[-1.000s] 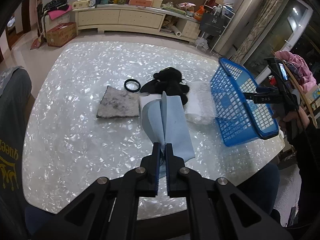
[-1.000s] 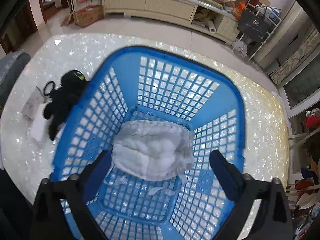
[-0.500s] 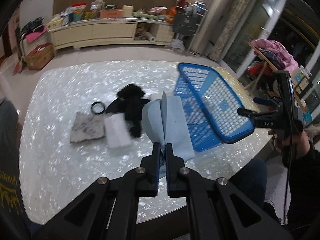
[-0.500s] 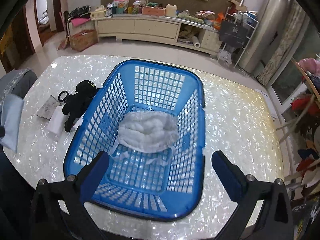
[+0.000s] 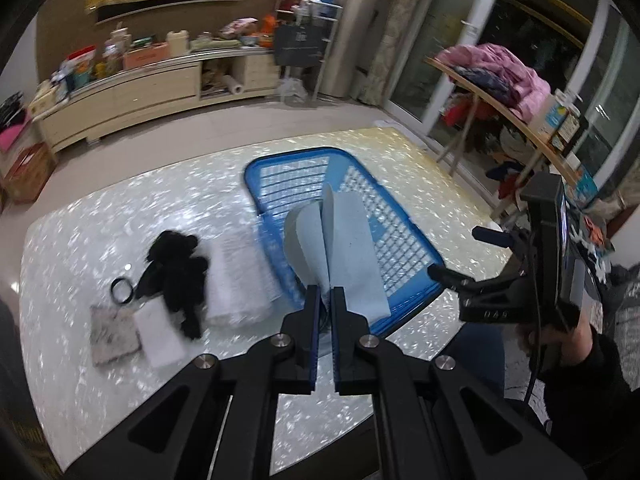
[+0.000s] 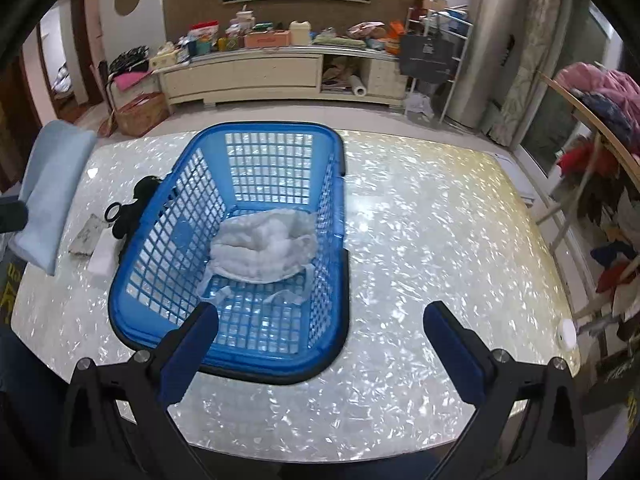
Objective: Organize soft objects
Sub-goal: 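Carry the light blue cloth into the basket and open the left tool, then withdraw both tools and move them toward the black plush toy and white sponge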
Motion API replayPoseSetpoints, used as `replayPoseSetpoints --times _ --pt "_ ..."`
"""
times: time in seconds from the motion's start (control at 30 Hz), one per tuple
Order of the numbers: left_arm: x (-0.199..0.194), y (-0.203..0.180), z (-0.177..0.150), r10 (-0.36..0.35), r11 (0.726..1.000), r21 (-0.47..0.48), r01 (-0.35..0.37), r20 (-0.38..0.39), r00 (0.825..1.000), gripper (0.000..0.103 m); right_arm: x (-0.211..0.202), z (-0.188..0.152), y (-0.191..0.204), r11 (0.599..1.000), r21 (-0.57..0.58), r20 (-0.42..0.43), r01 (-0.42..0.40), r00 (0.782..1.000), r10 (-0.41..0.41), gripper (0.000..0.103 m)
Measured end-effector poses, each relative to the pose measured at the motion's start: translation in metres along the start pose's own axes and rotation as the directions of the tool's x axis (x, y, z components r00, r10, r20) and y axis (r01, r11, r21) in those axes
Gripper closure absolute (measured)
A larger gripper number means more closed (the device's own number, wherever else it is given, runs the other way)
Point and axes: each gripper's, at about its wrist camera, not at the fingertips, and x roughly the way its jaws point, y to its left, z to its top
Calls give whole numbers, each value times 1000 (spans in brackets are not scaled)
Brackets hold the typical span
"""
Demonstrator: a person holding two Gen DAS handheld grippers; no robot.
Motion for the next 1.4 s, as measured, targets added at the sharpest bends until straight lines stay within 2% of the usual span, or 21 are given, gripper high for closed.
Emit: replayPoseSetpoints --times 0.27,0.63,0.97,1.17,1.23,1.3,1.37,1.4 --pt "56 -40 26 -23 996 87 31 -99 995 99 4 -13 -26 996 92 7 -14 1000 14 0" --pt "139 -55 27 0 993 113 29 -252 968 99 9 -16 -39 989 142 0 -39 999 40 0" --pt "180 -55 25 52 989 148 -3 -323 945 99 10 -16 -43 985 165 -9 -57 998 59 0" --pt "193 -55 18 66 988 156 -11 -348 935 98 11 -16 -47 983 170 -11 -64 998 67 0" --pt "194 -57 18 77 987 162 -22 -345 936 89 10 -15 -46 984 167 -10 -63 998 65 0" --pt "194 -57 20 83 985 168 -27 -340 937 57 8 -14 -46 985 163 -8 -62 998 65 0" --pt "191 -58 20 98 983 181 -40 -321 942 50 6 -13 -45 985 160 -6 -60 998 62 0" --pt "189 -59 20 106 981 190 -47 -313 944 50 5 -13 -45 986 159 -5 -58 998 60 0"
